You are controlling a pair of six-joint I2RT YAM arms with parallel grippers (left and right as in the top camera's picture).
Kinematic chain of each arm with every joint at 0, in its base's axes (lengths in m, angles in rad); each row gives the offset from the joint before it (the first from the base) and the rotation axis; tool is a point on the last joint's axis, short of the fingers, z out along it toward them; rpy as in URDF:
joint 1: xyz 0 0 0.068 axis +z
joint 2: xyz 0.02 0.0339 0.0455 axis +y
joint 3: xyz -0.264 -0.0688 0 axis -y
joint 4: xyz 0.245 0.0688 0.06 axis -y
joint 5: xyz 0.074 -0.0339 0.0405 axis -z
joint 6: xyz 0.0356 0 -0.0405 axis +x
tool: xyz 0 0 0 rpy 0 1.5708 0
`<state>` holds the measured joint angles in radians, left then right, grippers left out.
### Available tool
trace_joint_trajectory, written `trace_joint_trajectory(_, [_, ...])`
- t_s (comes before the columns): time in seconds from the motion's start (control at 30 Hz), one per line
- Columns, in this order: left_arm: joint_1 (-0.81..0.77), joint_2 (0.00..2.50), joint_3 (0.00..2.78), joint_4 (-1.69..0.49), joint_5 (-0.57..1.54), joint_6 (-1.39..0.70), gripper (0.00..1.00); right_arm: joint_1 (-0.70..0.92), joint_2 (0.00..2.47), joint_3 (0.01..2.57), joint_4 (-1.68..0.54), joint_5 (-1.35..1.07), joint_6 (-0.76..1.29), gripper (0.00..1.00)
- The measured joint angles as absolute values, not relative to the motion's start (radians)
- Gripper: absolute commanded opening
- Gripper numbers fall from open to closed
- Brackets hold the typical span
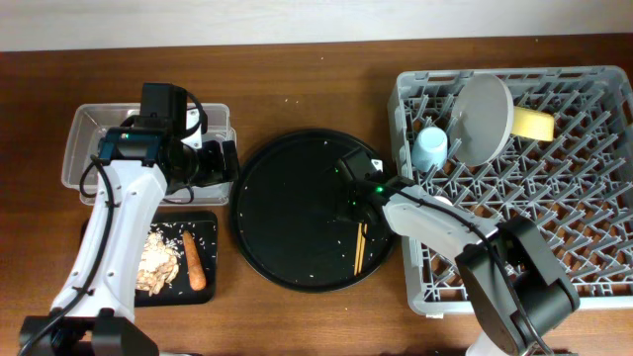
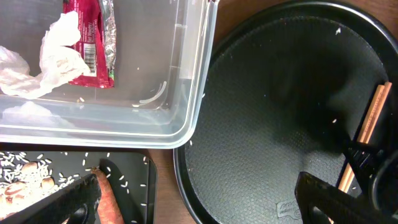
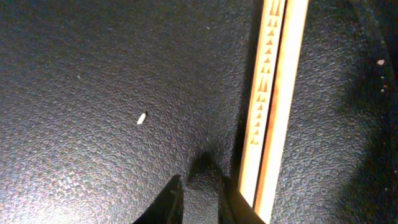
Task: Sort waste into correct bins and load items into the dishwasher rack
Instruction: 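Grasp one wooden chopstick on the round tray with the right gripper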
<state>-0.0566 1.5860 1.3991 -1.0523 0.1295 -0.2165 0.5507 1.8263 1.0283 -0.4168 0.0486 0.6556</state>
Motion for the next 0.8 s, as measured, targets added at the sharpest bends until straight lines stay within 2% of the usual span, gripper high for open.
trace_joint_trajectory(0.53, [-0.057,1.586,1.399,-1.052,0.13,-0.216,0.99,0.551,1.826,1.143,-0.579,0.07,0.643,0.2])
trace_joint_trajectory(0.8, [-0.057,1.586,1.399,-1.052,0.13,-0.216,0.99,0.551,1.892,1.145,-0.562,0.094,0.682,0.2])
